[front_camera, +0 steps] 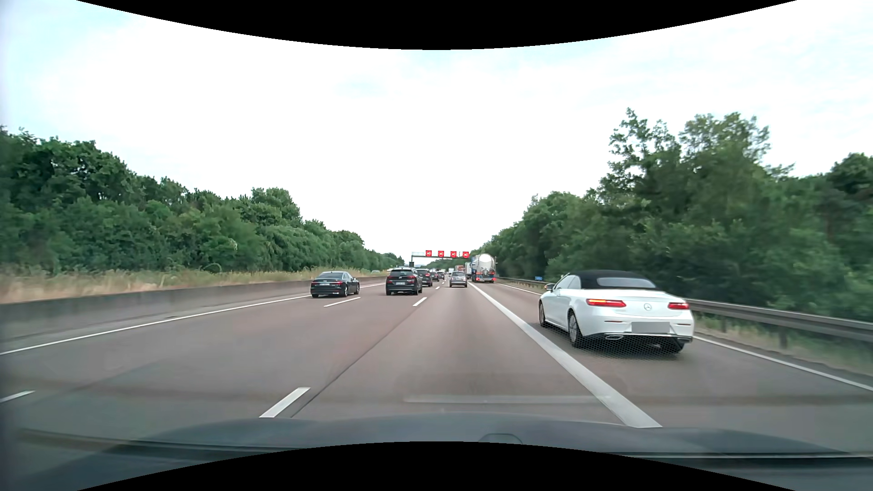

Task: Follow the waypoints while adhering to traffic rules and regulations

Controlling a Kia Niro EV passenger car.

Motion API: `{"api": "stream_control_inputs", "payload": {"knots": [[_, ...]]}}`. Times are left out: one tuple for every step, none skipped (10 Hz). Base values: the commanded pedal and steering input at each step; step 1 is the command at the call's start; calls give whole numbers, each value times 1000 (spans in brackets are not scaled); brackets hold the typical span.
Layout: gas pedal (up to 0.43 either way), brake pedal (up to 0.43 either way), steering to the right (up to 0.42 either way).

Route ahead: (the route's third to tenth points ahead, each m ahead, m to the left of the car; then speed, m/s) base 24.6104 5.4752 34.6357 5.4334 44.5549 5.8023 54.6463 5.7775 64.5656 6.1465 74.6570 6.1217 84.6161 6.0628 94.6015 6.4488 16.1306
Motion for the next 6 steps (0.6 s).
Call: {"api": "stream_control_inputs", "payload": {"knots": [[0, 152, -7], [0, 152, -8], [0, 171, -12], [0, 183, -15], [0, 177, -15], [0, 159, -15]]}}
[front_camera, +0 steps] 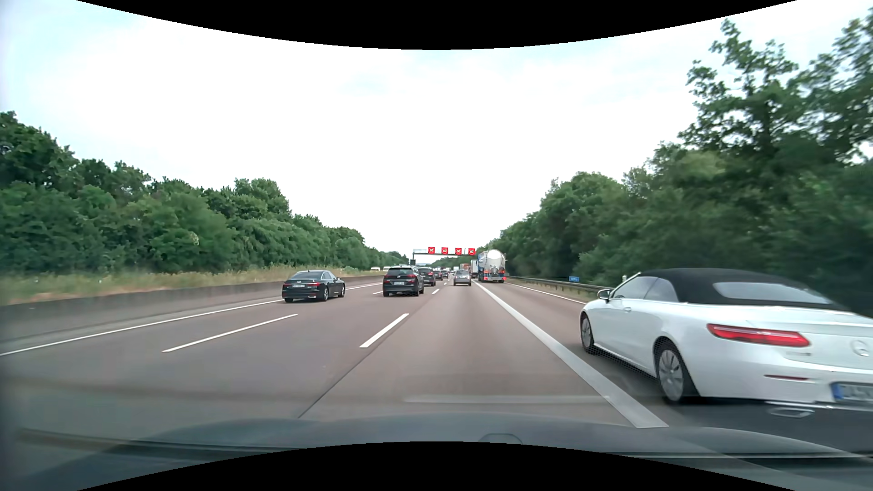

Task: Follow the waypoints while adhering to traffic rules and regulations

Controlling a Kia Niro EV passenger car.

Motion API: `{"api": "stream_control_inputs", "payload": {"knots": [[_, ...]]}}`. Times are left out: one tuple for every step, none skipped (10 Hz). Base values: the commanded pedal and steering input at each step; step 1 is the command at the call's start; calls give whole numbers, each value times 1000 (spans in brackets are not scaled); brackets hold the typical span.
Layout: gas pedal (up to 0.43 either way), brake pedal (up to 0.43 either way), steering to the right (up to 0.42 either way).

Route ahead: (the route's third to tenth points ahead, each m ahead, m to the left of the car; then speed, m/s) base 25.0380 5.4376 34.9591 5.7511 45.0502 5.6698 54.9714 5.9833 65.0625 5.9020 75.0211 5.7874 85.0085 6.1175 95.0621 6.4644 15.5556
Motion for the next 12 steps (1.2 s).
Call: {"api": "stream_control_inputs", "payload": {"knots": [[0, 159, -13], [0, 159, -10], [0, 159, -6], [0, 152, -3], [0, 152, -2], [0, 152, -1], [0, 146, 0], [0, 140, 1], [0, 140, 1], [0, 140, 2], [0, 134, 2], [0, 140, 3]]}}
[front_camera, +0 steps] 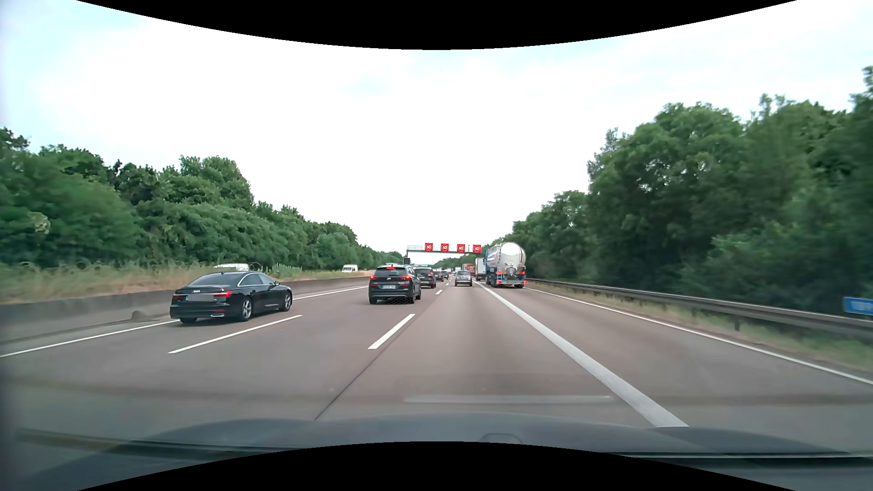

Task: Follow the waypoints while adhering to traffic rules and regulations

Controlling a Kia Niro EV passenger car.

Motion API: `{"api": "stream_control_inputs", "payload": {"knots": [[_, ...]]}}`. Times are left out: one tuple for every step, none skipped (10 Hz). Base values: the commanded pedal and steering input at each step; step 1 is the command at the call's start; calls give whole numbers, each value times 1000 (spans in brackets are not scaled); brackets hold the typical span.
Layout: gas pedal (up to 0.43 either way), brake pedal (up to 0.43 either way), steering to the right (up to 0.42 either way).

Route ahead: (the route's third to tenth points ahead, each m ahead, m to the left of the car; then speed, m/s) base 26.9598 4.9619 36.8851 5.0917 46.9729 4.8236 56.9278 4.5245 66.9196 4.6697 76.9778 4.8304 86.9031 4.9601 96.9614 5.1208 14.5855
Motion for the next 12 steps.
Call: {"api": "stream_control_inputs", "payload": {"knots": [[0, 128, 3], [0, 116, 3], [0, 104, 4], [0, 98, 4], [0, 67, 3], [0, 24, 3], [0, 0, 3], [0, 0, 1], [0, 0, 0], [0, 0, -2], [0, 0, -5], [0, 0, -6]]}}
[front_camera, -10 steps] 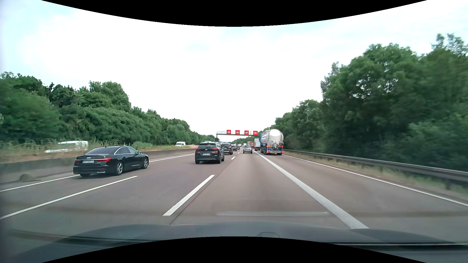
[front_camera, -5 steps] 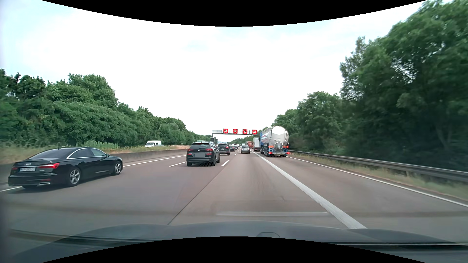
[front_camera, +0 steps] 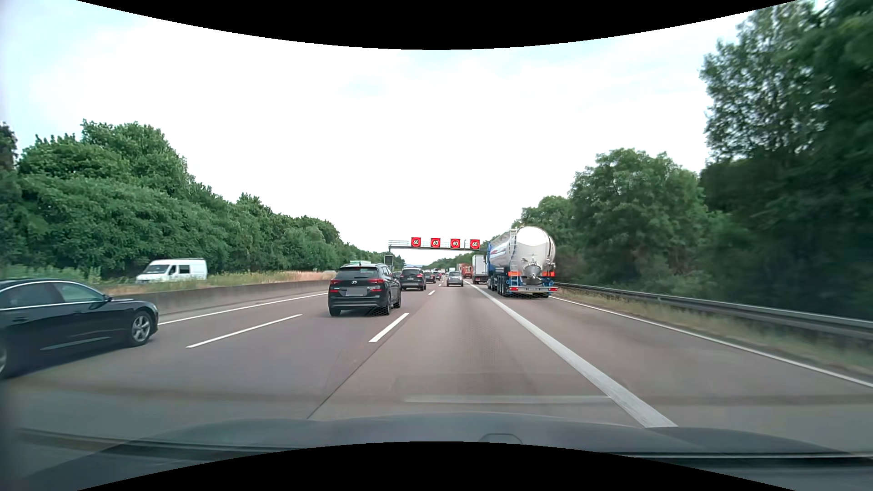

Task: Follow the waypoints while adhering to traffic rules and regulations

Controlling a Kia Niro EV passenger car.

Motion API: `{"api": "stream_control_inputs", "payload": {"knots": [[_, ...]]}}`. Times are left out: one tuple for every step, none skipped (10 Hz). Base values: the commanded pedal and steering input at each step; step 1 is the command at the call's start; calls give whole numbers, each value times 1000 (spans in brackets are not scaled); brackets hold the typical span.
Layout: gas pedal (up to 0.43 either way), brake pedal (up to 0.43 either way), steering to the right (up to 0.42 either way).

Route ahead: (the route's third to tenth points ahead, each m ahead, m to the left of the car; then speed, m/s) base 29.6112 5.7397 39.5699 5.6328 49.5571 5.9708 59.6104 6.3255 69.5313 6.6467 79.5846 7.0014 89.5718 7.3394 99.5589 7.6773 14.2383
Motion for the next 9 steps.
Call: {"api": "stream_control_inputs", "payload": {"knots": [[0, 0, -6], [0, 0, -6], [0, 0, -6], [0, 0, -6], [0, 0, -5], [0, 0, -5], [0, 0, -5], [0, 0, -5], [0, 0, -5]]}}
